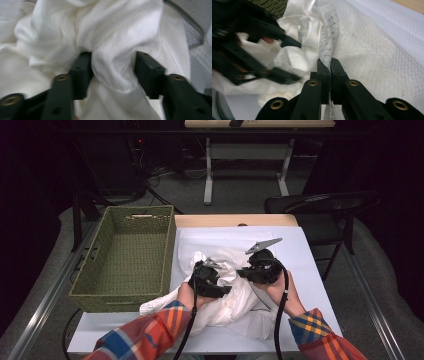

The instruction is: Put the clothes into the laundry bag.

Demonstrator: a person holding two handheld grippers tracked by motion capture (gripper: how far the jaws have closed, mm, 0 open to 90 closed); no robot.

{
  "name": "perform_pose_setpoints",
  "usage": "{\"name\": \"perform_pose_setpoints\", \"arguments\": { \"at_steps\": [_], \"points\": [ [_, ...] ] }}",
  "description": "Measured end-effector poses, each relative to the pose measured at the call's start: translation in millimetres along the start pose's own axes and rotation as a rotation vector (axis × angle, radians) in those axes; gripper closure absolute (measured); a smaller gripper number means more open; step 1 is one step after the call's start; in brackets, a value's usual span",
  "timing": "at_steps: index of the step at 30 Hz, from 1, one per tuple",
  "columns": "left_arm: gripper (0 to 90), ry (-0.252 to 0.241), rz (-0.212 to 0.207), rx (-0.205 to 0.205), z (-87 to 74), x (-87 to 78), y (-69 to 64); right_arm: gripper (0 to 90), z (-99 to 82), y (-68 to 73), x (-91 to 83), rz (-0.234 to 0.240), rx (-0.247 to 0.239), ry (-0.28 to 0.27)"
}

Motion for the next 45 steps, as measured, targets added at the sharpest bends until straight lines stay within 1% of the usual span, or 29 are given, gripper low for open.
{"name": "perform_pose_setpoints", "arguments": {
  "at_steps": [2,4,5,6,7,9,10,12,13,14,15,16,17,18,20,21,22,23,28,30,31,32,34,36,37,40,42,44,45],
  "points": [
    [34.3,-0.02,0.047,0.027,-2.1,-14.1,0.4,83.3,0.7,-0.9,-0.9,-0.002,0.001,-0.007],
    [29.3,-0.033,0.069,0.017,-3.6,-24.4,3.4,77.3,2.8,-0.3,-1.8,-0.002,-0.002,-0.025],
    [26.7,-0.039,0.1,0.021,-4.3,-29.5,5.6,75.5,4.2,0.2,-2.4,0.003,-0.002,-0.032],
    [24.1,-0.041,0.113,0.006,-4.9,-32.0,7.9,74.7,7.0,1.6,-3.0,-0.006,-0.006,-0.046],
    [21.6,-0.047,0.132,-0.013,-5.8,-32.4,10.7,75.0,9.1,2.3,-2.9,-0.016,-0.011,-0.057],
    [17.8,-0.032,0.157,-0.035,-7.4,-28.8,14.9,76.8,11.5,3.5,-1.3,-0.015,-0.013,-0.058],
    [16.9,-0.02,0.164,-0.05,-8.3,-25.2,17.6,79.6,11.8,4.1,0.3,-0.016,-0.019,-0.052],
    [17.3,-0.001,0.161,-0.081,-9.8,-13.9,23.1,86.6,11.2,4.6,2.6,-0.014,-0.02,-0.047],
    [19.0,0.002,0.166,-0.099,-10.5,-7.9,25.8,88.4,10.8,5.0,2.7,-0.015,-0.024,-0.041],
    [23.7,0.011,0.159,-0.104,-11.2,-1.5,27.4,88.9,10.6,4.9,2.2,-0.015,-0.024,-0.042],
    [32.5,0.017,0.137,-0.103,-12.7,7.0,29.1,89.1,10.4,4.7,1.3,-0.013,-0.024,-0.046],
    [40.2,0.014,0.12,-0.12,-14.1,13.0,29.9,89.3,10.3,4.8,0.0,-0.012,-0.025,-0.052],
    [52.0,0.02,0.085,-0.129,-15.2,18.0,29.6,89.5,10.4,4.9,-1.0,-0.014,-0.026,-0.056],
    [62.0,0.018,0.081,-0.125,-15.6,21.9,27.8,89.7,10.5,5.0,-1.9,-0.009,-0.024,-0.06],
    [72.5,0.011,0.05,-0.123,-14.4,25.4,23.2,89.8,11.2,6.0,-3.5,-0.004,-0.028,-0.068],
    [75.2,0.003,0.047,-0.127,-13.3,25.8,21.2,89.9,12.0,6.9,-4.9,0.002,-0.032,-0.082],
    [76.8,-0.006,0.025,-0.139,-11.6,25.8,19.8,89.9,13.0,7.9,-6.8,0.012,-0.028,-0.089],
    [77.5,-0.011,0.02,-0.144,-10.4,26.0,19.2,90.0,14.6,9.3,-9.0,0.017,-0.03,-0.098],
    [77.3,-0.017,0.003,-0.166,-5.8,36.7,14.8,90.0,18.8,14.7,-15.8,0.041,-0.043,-0.131],
    [74.0,-0.013,0.02,-0.165,-5.4,39.7,14.7,90.0,16.5,14.3,-12.3,0.04,-0.048,-0.103],
    [71.7,-0.001,0.012,-0.155,-5.2,36.6,16.6,89.9,14.9,12.9,-10.0,0.04,-0.042,-0.088],
    [67.4,0.004,0.021,-0.142,-4.8,32.5,17.6,89.7,11.8,10.7,-6.6,0.034,-0.036,-0.073],
    [52.4,0.007,0.02,-0.127,-3.5,20.5,20.7,89.4,9.2,8.4,-4.2,0.032,-0.031,-0.054],
    [40.8,-0.012,0.063,-0.102,-2.2,6.4,21.9,89.2,8.6,5.9,-5.5,0.02,-0.028,-0.059],
    [36.0,-0.014,0.064,-0.091,-1.5,0.9,23.0,89.0,8.8,5.3,-6.3,0.02,-0.025,-0.061],
    [28.4,-0.041,0.104,-0.067,0.0,-17.3,24.3,88.7,8.8,4.7,-6.9,0.012,-0.024,-0.061],
    [24.5,-0.056,0.142,-0.073,0.2,-23.1,25.7,88.8,9.3,4.9,-6.0,0.011,-0.026,-0.06],
    [18.4,-0.056,0.177,-0.089,0.5,-22.8,27.3,88.8,9.9,5.8,-5.2,0.011,-0.025,-0.055],
    [16.9,-0.056,0.188,-0.085,0.6,-21.3,27.5,88.8,10.1,5.9,-5.1,0.012,-0.028,-0.053]
  ]
}}
Point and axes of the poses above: each handheld gripper's, and its own axes: x roughly forward along the jaws, z roughly out of its top, y roughly to its left, the point moved 1 cm from there along x, roughly forward along the jaws, and after that the axes turned 11 degrees about -x, right-handed, at the moved point
